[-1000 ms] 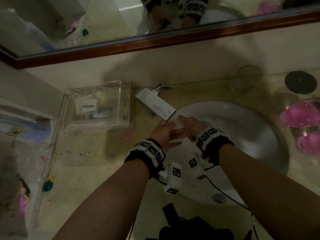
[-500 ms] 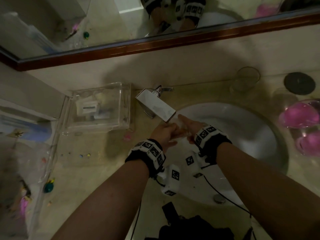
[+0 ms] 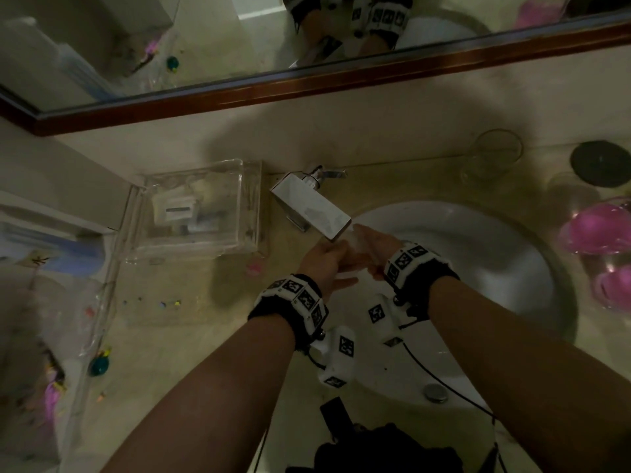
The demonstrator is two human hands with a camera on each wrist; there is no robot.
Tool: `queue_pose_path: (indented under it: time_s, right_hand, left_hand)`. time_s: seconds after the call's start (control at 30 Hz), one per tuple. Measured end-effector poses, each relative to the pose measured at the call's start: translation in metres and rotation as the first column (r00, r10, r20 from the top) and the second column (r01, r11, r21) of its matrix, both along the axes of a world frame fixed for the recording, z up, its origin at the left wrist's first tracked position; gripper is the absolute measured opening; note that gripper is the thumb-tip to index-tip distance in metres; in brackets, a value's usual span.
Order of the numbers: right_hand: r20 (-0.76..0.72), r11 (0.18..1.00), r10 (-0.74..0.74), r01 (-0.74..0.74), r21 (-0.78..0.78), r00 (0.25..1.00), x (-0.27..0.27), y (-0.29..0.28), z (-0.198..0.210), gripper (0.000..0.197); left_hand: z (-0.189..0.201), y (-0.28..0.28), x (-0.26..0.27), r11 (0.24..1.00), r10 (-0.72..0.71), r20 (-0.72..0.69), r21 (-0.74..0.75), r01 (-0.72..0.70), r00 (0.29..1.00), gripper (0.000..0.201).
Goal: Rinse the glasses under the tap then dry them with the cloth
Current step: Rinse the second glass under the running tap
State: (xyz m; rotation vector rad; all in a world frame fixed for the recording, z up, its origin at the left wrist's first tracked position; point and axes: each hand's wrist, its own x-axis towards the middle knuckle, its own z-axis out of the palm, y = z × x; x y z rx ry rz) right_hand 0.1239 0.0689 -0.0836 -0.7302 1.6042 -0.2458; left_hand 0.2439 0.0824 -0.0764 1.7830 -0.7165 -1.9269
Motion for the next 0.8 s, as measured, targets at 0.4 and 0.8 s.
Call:
queue_pose_path:
  time_s: [0.4, 0.8]
  right_hand:
    - [0.119, 0.969, -0.226, 0.211, 0.125, 0.967, -0.004, 0.003, -0.01, 0.049]
    - [0.021, 0.983, 0.076, -0.071, -0.172, 0.997, -0.009, 0.006, -0.017, 0.05]
  left_hand:
    - [0.002, -0.001, -0.001, 0.998, -0.056, 0.0, -0.031, 0.056, 0.998, 0.022]
    - [0.004, -0.005, -0.008, 0.997, 0.064, -0.028, 0.05, -0.063, 0.998, 0.016]
